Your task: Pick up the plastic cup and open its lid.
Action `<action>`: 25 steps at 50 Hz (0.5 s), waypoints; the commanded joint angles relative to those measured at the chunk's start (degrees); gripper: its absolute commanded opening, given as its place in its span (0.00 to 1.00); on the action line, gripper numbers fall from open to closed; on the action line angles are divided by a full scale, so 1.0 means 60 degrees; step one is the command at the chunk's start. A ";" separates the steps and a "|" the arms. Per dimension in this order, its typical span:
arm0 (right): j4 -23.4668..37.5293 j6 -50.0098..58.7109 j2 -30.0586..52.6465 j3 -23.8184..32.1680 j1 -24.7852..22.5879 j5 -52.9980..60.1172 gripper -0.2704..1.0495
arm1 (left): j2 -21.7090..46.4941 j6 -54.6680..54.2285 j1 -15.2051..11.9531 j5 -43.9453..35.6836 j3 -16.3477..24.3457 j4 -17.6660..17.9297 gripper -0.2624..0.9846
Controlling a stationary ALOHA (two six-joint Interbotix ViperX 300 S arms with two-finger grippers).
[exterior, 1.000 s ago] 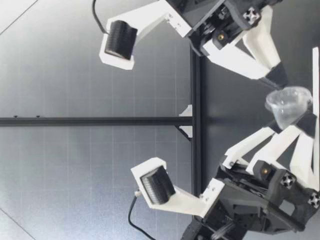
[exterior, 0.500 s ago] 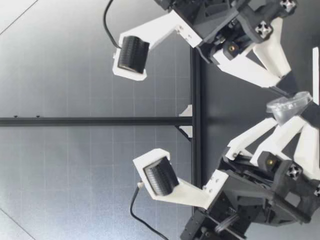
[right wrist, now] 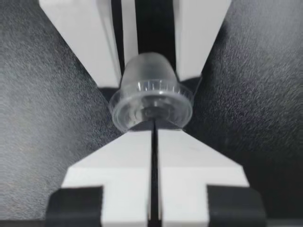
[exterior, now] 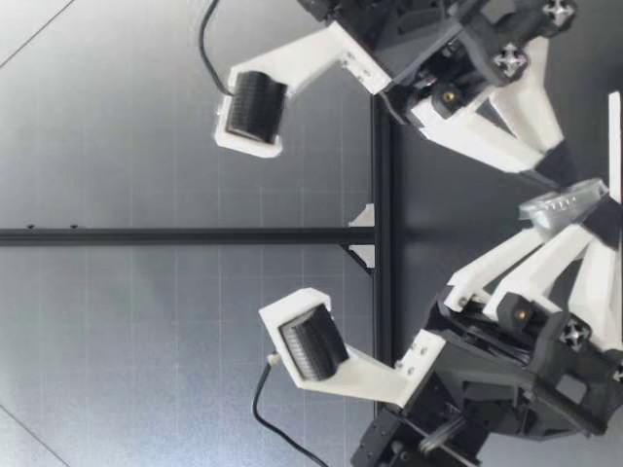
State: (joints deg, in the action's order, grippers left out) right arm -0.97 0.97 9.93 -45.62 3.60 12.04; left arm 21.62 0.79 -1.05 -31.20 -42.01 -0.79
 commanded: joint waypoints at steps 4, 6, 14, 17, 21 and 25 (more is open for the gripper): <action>0.0132 -0.0073 -0.2021 -0.0439 0.0059 0.0527 0.06 | -0.0352 0.0000 -0.0029 -0.0176 -0.0015 0.0015 0.39; 0.0220 -0.0103 -0.2666 -0.0732 0.0059 0.0967 0.06 | -0.0454 -0.0015 -0.0015 -0.0322 -0.0088 0.0015 0.39; 0.0366 -0.0659 -0.4805 -0.1860 0.0059 0.3354 0.06 | -0.1055 -0.0132 -0.0015 -0.1567 -0.0469 0.0044 0.39; 0.0425 -0.1069 -0.5332 -0.2241 0.0059 0.4248 0.06 | -0.1304 -0.0264 -0.0015 -0.2314 -0.0674 0.0073 0.39; 0.0439 -0.1758 -0.5625 -0.2534 0.0059 0.4878 0.06 | -0.1538 -0.0454 -0.0015 -0.3325 -0.0908 0.0103 0.39; 0.0454 -0.2534 -0.5713 -0.2607 0.0029 0.4980 0.06 | -0.1743 -0.0703 -0.0029 -0.4453 -0.1143 0.0264 0.39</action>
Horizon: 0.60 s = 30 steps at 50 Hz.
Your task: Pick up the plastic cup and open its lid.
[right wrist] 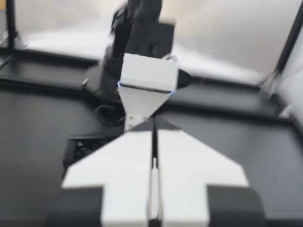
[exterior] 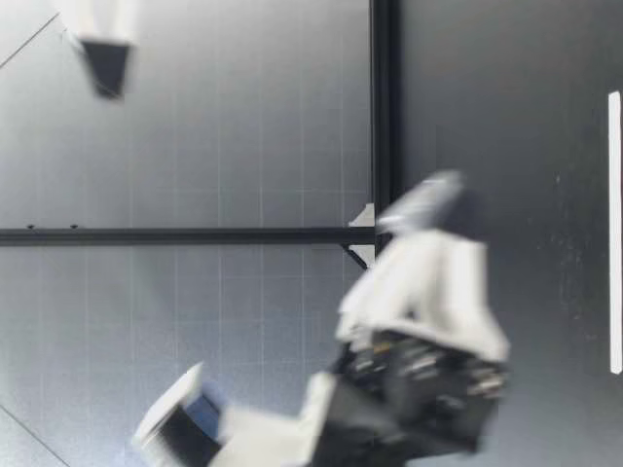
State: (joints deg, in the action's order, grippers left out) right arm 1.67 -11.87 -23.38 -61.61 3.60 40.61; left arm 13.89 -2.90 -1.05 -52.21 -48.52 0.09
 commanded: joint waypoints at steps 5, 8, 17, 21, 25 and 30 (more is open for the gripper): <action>0.0044 -0.1260 -0.0088 0.0103 -0.0044 0.0220 0.07 | -0.0659 -0.0557 -0.0015 -0.2080 -0.0205 0.0205 0.39; 0.0088 -0.1802 -0.0044 0.0117 -0.0044 0.0220 0.08 | -0.0718 -0.0952 -0.0029 -0.2476 -0.0234 0.0205 0.39; 0.0527 -0.3311 0.0220 0.0234 -0.0059 -0.0029 0.20 | -0.0762 -0.1890 -0.0029 -0.2915 -0.0234 0.0220 0.39; 0.0542 -0.3750 0.0410 0.0366 -0.0059 -0.0264 0.31 | -0.0776 -0.2021 -0.0029 -0.2944 -0.0234 0.0220 0.39; 0.0557 -0.4146 0.0659 0.0498 -0.0059 -0.0469 0.47 | -0.0791 -0.2065 -0.0029 -0.2959 -0.0234 0.0220 0.39; 0.0542 -0.4805 0.1040 0.0615 -0.0059 -0.0483 0.59 | -0.0864 -0.2095 -0.0029 -0.2974 -0.0264 0.0220 0.39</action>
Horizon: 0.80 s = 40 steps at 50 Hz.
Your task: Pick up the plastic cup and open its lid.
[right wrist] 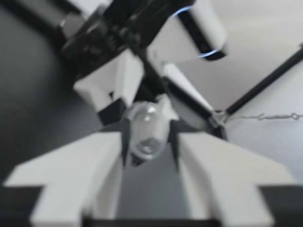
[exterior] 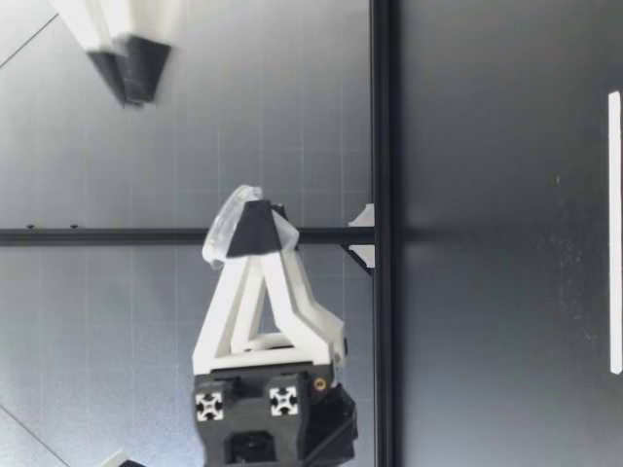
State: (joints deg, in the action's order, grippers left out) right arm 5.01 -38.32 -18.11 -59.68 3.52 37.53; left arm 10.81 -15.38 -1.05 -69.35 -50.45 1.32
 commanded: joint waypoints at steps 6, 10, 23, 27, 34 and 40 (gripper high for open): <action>-0.0146 -0.1948 0.0645 0.0454 -0.0044 0.0029 0.59 | -0.0454 -0.0103 -0.0029 -0.0103 0.0029 0.0015 0.39; -0.0410 -0.3047 0.0894 0.0557 -0.0044 0.0073 0.59 | -0.0469 -0.0205 -0.0029 -0.0103 0.0015 0.0015 0.39; -0.1421 -0.5229 0.1626 0.0894 -0.0044 0.0615 0.59 | -0.0483 -0.0234 -0.0029 -0.0103 -0.0029 0.0015 0.39; -0.1479 -0.5273 0.1758 0.0923 -0.0044 0.0791 0.59 | -0.0483 -0.0220 -0.0029 -0.0117 -0.0029 0.0015 0.39; -0.1494 -0.5273 0.1904 0.0981 -0.0044 0.0864 0.59 | -0.0469 -0.0234 -0.0029 -0.0103 0.0000 0.0015 0.39; -0.1509 -0.5273 0.1963 0.1084 -0.0044 0.0923 0.59 | -0.0410 -0.0234 -0.0029 -0.0103 0.0015 0.0000 0.39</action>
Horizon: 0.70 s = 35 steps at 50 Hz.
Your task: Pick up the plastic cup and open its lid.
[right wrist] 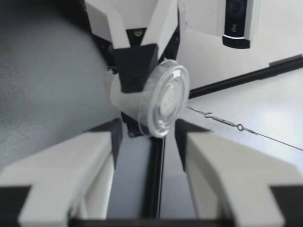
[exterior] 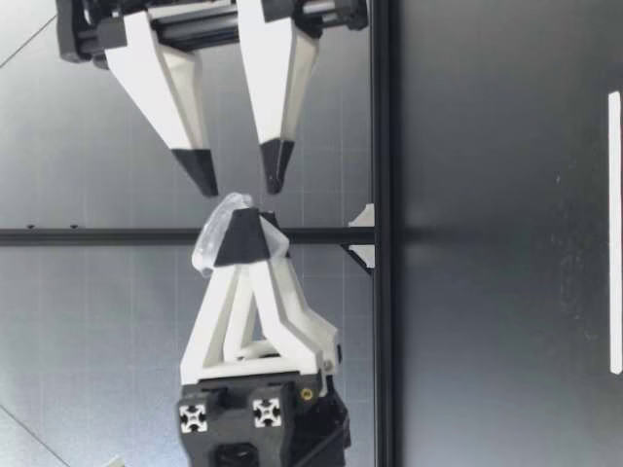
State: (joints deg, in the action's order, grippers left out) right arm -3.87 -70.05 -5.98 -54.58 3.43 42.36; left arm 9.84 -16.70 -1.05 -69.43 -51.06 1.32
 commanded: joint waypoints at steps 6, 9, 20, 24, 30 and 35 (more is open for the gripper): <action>-0.0073 0.0015 -0.0059 0.0308 -0.0029 0.0205 0.59 | -0.0176 0.0000 -0.0029 -0.0088 0.0132 0.0015 0.39; -0.0132 0.0015 -0.0103 0.0308 -0.0029 0.0308 0.59 | -0.0146 -0.0015 -0.0015 -0.0088 0.0132 0.0000 0.39; -0.0586 -0.0059 -0.0850 -0.0132 0.0059 0.0806 0.59 | 0.0103 -0.0015 -0.0015 -0.0073 0.0073 -0.0015 0.39; -0.0659 -0.0029 -0.1318 -0.0425 0.0117 0.0996 0.59 | 0.0161 -0.0015 0.0000 -0.0044 0.0059 -0.0029 0.39; -0.0659 0.0146 -0.1523 -0.0615 0.0059 0.0894 0.59 | 0.0132 0.0044 0.0000 -0.0029 0.0059 -0.0044 0.39; -0.0732 0.0747 -0.1392 -0.0615 -0.0117 0.0776 0.59 | 0.0059 0.0205 0.0000 -0.0015 0.0059 -0.0103 0.39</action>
State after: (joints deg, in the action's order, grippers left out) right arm -7.82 -68.20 -13.97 -58.89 3.60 47.02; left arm 11.69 -15.82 -1.05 -69.43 -51.15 1.14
